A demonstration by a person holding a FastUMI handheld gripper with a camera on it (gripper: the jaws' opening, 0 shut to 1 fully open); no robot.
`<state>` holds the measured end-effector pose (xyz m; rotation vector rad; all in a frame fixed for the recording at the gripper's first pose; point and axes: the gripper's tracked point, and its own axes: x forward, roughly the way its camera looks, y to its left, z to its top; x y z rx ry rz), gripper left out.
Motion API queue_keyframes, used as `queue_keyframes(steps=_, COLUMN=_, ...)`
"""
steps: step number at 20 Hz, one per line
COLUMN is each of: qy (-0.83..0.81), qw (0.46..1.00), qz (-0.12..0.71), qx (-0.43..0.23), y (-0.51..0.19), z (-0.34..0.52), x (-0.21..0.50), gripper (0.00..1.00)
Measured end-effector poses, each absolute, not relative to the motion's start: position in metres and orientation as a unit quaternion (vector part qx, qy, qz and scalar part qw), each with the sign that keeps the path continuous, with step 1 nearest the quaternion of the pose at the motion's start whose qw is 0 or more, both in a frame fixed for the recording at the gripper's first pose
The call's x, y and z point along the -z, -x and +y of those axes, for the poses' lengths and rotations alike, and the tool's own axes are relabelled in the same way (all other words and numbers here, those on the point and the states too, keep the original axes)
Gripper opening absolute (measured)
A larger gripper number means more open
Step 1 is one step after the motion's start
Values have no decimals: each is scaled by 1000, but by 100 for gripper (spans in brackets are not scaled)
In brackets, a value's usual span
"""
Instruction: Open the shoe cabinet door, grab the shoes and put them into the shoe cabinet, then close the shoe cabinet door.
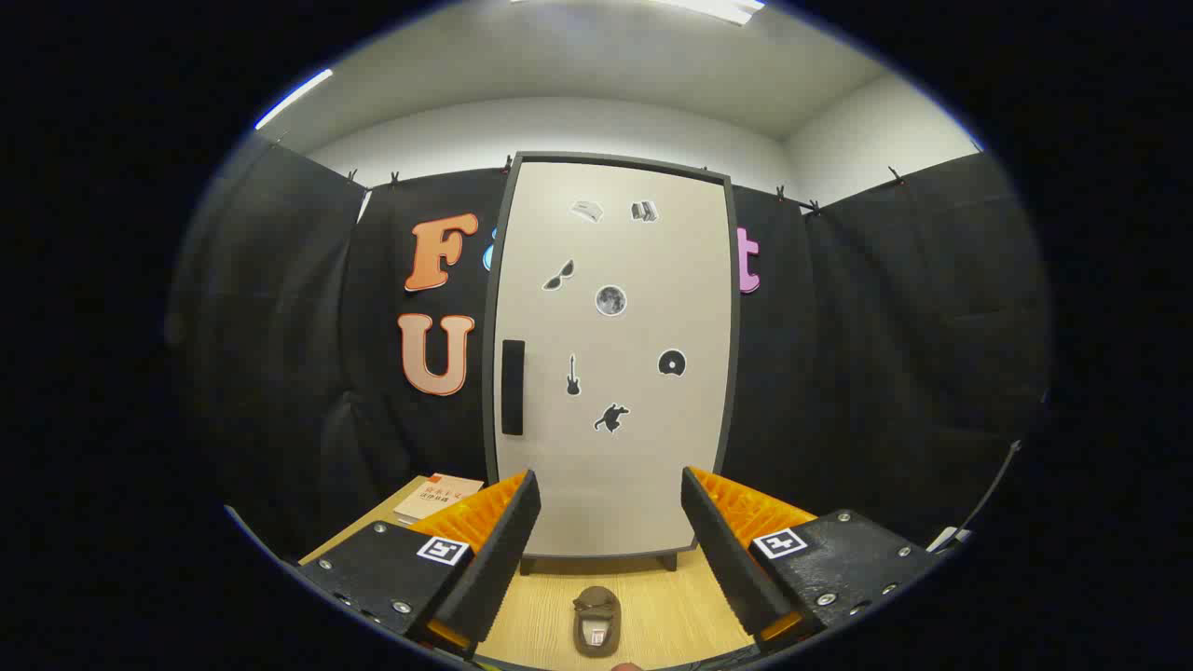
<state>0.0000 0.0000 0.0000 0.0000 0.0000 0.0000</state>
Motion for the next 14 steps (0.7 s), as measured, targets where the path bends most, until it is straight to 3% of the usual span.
queue_keyframes(steps=14, qy=-1, qw=1000, qz=6, qx=-7, y=-3, z=10, x=4, gripper=95)
